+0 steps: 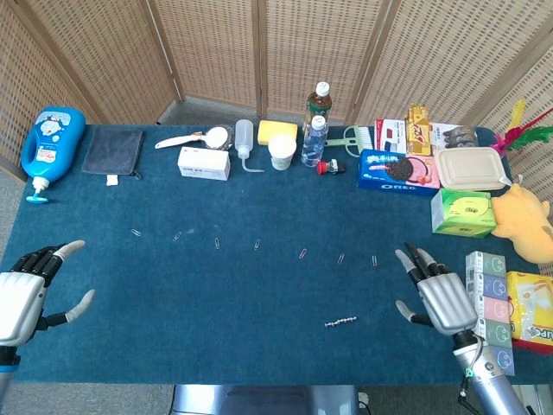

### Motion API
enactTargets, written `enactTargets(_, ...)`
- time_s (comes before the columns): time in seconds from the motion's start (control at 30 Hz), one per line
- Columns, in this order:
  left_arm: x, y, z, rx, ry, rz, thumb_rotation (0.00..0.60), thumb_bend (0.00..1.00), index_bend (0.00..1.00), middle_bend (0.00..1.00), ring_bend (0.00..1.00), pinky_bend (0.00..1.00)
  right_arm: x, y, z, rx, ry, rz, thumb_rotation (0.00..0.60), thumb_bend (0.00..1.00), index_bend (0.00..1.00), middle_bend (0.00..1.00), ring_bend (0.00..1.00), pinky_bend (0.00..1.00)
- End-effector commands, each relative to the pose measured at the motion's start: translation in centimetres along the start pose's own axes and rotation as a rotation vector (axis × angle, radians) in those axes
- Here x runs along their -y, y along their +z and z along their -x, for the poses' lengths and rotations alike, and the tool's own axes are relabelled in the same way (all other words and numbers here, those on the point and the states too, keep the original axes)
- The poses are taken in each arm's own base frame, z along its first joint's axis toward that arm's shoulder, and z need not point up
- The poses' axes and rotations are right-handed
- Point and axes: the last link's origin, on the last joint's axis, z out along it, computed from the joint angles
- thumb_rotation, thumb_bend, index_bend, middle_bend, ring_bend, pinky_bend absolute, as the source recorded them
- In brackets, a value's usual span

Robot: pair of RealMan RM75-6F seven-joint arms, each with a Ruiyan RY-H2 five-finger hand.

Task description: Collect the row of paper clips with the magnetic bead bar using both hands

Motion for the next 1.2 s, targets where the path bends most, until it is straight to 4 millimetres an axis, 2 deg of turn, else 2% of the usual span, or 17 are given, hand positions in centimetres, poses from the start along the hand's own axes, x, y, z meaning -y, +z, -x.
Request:
enactTargets(0.03, -0.1, 0.2, -0.2, -0.002, -0.001, 0.006, 0.304, 0.51, 0.18, 0.26, 0.25, 0.27, 1.6, -0.2, 0.5, 0.05, -0.006, -0.056, 0.422, 0.35, 0.0, 0.2, 0.34, 0.54)
enactTargets(0.17, -0.2, 0.3, -0.3, -0.005, 0.0, 0.011, 0.304, 0.5, 0.18, 0.26, 0.25, 0.27, 3.0, 0.2, 0.7, 0.071, 0.002, -0.107, 0.422, 0.35, 0.04, 0.28, 0.43, 0.57)
enactTargets(0.27, -0.2, 0.4, -0.3, -0.009, -0.001, 0.013, 0.303, 0.5, 0.19, 0.26, 0.25, 0.27, 3.6, 0.6, 0.8, 0.082, -0.009, -0.137, 0.418, 0.35, 0.12, 0.34, 0.5, 0.61)
enactTargets(0.37, -0.2, 0.5, -0.4, -0.01, -0.001, 0.014, 0.302, 0.5, 0.19, 0.26, 0.25, 0.27, 4.3, 0.9, 1.0, 0.095, -0.009, -0.162, 0.417, 0.36, 0.2, 0.42, 0.56, 0.67)
enactTargets(0.53, -0.2, 0.5, -0.4, -0.014, -0.004, 0.019, 0.304, 0.5, 0.19, 0.26, 0.25, 0.27, 5.4, 1.4, 1.4, 0.136, -0.017, -0.215, 0.417, 0.36, 0.37, 0.62, 0.73, 0.83)
enactTargets(0.63, -0.1, 0.5, -0.4, -0.016, -0.004, 0.018, 0.303, 0.5, 0.19, 0.26, 0.25, 0.27, 6.0, 1.6, 1.6, 0.151, -0.023, -0.243, 0.417, 0.36, 0.45, 0.72, 0.81, 0.9)
enactTargets(0.8, -0.1, 0.7, -0.5, -0.016, -0.004, 0.023, 0.304, 0.5, 0.19, 0.26, 0.25, 0.27, 6.7, 2.0, 1.8, 0.157, -0.029, -0.257, 0.418, 0.36, 0.5, 0.79, 0.87, 0.92)
enactTargets(1.0, -0.1, 0.9, -0.5, -0.019, -0.004, 0.028, 0.302, 0.5, 0.19, 0.26, 0.25, 0.27, 7.3, 2.8, 2.2, 0.163, -0.058, -0.264, 0.417, 0.39, 0.53, 0.81, 0.89, 0.94)
enactTargets(1.2, -0.1, 0.9, -0.4, -0.013, -0.004, 0.027, 0.3, 0.5, 0.18, 0.26, 0.25, 0.27, 7.7, 3.5, 3.0, 0.171, -0.092, -0.273, 0.418, 0.4, 0.49, 0.8, 0.88, 0.94)
